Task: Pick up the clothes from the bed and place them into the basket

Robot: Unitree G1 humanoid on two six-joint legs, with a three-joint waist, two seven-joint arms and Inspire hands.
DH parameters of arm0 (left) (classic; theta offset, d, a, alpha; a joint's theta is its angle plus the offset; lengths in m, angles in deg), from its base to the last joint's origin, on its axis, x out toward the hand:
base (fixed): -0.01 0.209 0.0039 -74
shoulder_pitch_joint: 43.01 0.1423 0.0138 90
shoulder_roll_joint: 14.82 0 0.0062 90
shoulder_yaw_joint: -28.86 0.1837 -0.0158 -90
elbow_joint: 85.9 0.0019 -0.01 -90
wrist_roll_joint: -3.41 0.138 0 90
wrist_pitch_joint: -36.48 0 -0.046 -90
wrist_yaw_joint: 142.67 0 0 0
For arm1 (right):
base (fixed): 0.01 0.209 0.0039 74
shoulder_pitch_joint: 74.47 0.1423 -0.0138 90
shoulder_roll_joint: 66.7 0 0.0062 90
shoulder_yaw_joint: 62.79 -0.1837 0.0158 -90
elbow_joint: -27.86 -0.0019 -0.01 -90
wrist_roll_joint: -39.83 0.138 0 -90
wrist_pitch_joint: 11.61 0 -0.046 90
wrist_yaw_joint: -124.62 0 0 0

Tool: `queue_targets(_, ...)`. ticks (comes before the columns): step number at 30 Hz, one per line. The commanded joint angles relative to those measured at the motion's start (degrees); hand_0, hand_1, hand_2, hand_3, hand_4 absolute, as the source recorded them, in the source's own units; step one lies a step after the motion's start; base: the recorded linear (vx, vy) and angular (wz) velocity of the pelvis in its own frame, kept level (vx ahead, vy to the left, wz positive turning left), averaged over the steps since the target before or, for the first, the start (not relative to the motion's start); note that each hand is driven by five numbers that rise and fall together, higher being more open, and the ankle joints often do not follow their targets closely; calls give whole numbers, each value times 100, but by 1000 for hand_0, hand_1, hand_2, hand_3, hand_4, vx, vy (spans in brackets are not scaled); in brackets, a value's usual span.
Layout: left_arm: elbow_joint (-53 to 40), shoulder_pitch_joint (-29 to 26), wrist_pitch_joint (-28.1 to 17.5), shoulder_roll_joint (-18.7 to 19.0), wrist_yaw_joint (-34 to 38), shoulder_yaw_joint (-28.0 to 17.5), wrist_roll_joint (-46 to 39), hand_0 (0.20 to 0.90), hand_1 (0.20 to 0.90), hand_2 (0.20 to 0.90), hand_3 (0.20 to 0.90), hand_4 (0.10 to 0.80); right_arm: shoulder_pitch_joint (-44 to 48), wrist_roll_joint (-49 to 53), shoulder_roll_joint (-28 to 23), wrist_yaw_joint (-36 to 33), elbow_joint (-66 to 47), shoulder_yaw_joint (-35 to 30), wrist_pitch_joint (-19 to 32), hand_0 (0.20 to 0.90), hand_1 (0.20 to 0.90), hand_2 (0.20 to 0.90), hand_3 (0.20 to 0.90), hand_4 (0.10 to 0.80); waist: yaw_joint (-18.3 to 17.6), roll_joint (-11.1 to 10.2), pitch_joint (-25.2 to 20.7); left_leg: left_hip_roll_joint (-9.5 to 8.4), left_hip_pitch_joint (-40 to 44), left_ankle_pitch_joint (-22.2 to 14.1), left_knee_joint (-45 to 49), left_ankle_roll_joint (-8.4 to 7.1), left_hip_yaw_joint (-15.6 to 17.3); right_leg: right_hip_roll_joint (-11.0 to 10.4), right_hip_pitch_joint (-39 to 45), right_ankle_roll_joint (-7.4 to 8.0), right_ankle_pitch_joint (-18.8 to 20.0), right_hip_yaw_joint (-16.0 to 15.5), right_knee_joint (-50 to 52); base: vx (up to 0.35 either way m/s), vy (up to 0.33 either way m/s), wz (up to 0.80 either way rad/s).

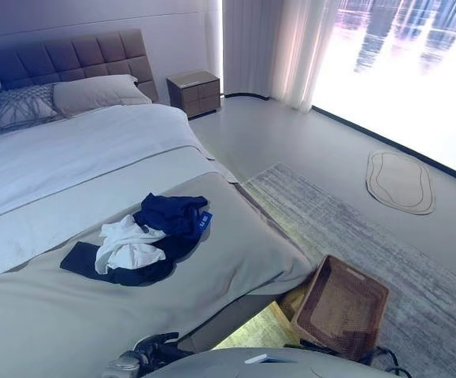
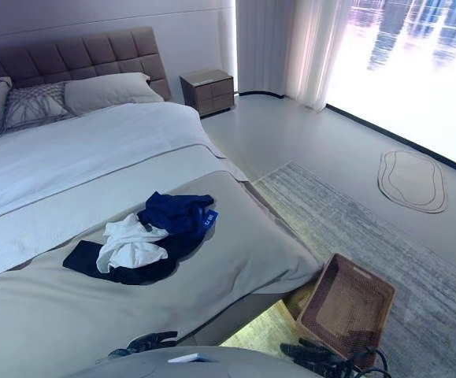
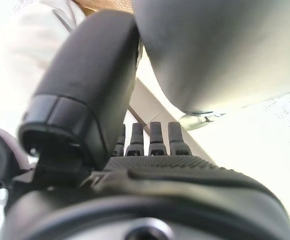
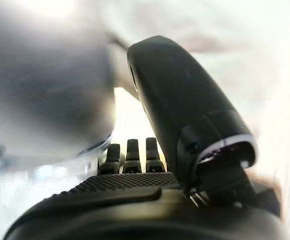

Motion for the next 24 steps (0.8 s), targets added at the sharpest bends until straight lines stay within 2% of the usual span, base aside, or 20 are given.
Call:
queue_targets(1,239,-185,-138,31,-25,49,-1,900,900,900,900,800,596,797,226,163,-341,-390,354,900,900,900,900,800,95,96,467,-504,284,-707,45,413,-161,220,175,-154,-730,-276,683,-5,44,2)
queue_targets(3,187,-125,-185,12,33,113,-99,900,900,900,900,800,699,824,280,56,-978,-224,632,900,900,900,900,800,158,78,501,-528,262,-703,45,434,-246,194,167,-165,-747,-322,715,-11,67,11)
queue_targets(7,87,-55,-243,-31,140,231,-218,900,900,900,900,800,941,109,319,-30,-1927,268,1017,900,900,900,900,800,322,38,554,-587,206,-685,45,474,-405,144,141,-184,-755,-392,738,-10,71,19)
queue_targets(9,-11,-6,-284,-28,178,332,-260,900,900,900,900,800,1212,-870,210,-419,-2453,679,1579,900,900,900,900,800,489,7,627,-635,142,-678,88,497,-533,97,126,-195,-761,-489,763,-18,93,26)
queue_targets(10,-55,12,-297,-22,194,383,-270,900,900,900,900,800,1325,-1083,130,-650,-2626,789,1672,900,900,900,900,800,550,0,673,-645,132,-685,110,503,-566,79,126,-198,-775,-521,792,-37,124,33)
queue_targets(11,-138,11,-292,0,215,458,-318,900,900,900,900,800,1598,-2080,-92,-1104,-2924,1090,2015,900,900,900,900,800,680,-18,740,-675,37,-674,169,516,-641,34,73,-197,-779,-590,850,-65,128,42)
queue_targets(12,-199,-8,-296,37,242,540,-383,900,900,900,900,800,1938,-2963,-273,-1609,-3194,1295,2125,900,900,900,900,800,790,-36,817,-698,-87,-670,258,530,-723,-8,-15,-200,-787,-649,946,-70,119,54)
queue_targets(13,-220,-23,-307,53,238,557,-350,900,900,900,900,800,2095,-3055,-383,-1774,-3330,1405,2010,900,900,900,900,800,829,-43,832,-705,-168,-662,300,538,-753,-29,-71,-199,-778,-678,985,-114,71,53)
queue_targets(15,-336,-127,-346,162,245,691,-302,900,900,900,900,800,3018,-3851,-807,-2395,-3735,1853,1483,900,900,900,900,800,1052,-81,1052,-741,-464,-620,463,577,-907,-139,-329,-162,-729,-811,1271,-182,42,53)
queue_targets(17,-405,-269,-400,307,245,750,-384,900,900,900,900,800,4026,-4617,-1194,-2772,-3837,2245,1244,900,900,900,900,800,1318,-110,1379,-795,-791,-565,639,614,-1080,-302,-553,-70,-582,-925,1600,-195,86,60)
queue_targets(21,-448,-426,-379,518,190,685,-568,900,900,900,900,800,4962,-5752,-1464,-3093,-3648,2674,1207,900,900,900,900,800,1689,-211,1626,-866,-1222,-495,786,619,-1324,-490,-707,0,-389,-1105,1797,-73,60,64)
queue_targets(24,-455,-548,-392,684,191,688,-724,900,900,900,900,800,5641,-6210,-1554,-3324,-3324,2994,1081,900,900,900,900,800,1997,-332,1752,-877,-1566,-423,843,601,-1474,-616,-789,39,-273,-1316,1790,-49,-1,40)
